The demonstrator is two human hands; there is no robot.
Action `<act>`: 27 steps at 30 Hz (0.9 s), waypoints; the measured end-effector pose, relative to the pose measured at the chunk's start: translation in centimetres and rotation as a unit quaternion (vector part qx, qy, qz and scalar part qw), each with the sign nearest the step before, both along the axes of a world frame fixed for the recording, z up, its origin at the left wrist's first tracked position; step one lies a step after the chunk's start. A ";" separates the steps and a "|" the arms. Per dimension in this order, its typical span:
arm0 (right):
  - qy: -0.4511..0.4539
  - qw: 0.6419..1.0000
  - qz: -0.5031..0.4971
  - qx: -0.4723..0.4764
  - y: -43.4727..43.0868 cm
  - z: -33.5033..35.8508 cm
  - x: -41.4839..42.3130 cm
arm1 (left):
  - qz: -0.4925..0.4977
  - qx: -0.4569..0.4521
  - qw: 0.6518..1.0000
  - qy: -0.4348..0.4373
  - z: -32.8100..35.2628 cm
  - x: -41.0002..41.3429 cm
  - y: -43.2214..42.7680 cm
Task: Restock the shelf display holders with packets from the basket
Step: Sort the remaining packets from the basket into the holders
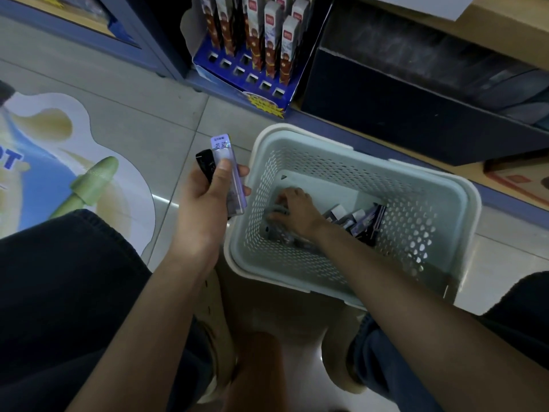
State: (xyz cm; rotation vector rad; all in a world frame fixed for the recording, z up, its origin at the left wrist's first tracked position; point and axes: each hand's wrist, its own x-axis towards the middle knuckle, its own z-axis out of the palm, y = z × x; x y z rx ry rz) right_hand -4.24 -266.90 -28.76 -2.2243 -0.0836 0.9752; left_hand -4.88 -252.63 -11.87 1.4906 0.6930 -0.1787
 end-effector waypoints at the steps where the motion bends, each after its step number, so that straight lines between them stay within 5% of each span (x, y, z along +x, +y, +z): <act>1: 0.000 1.000 0.002 0.005 0.3 0.0 0.1 | -0.002 0.003 1.000 0.001 -0.1 0.0 0.1; 13: 0.067 0.994 0.056 0.070 0.2 2.3 -1.1 | -0.008 0.017 1.000 0.013 0.7 -0.6 1.0; 27: -0.029 0.986 -0.064 0.149 -1.4 14.5 2.1 | -0.010 0.013 1.000 0.021 3.4 -2.9 -0.2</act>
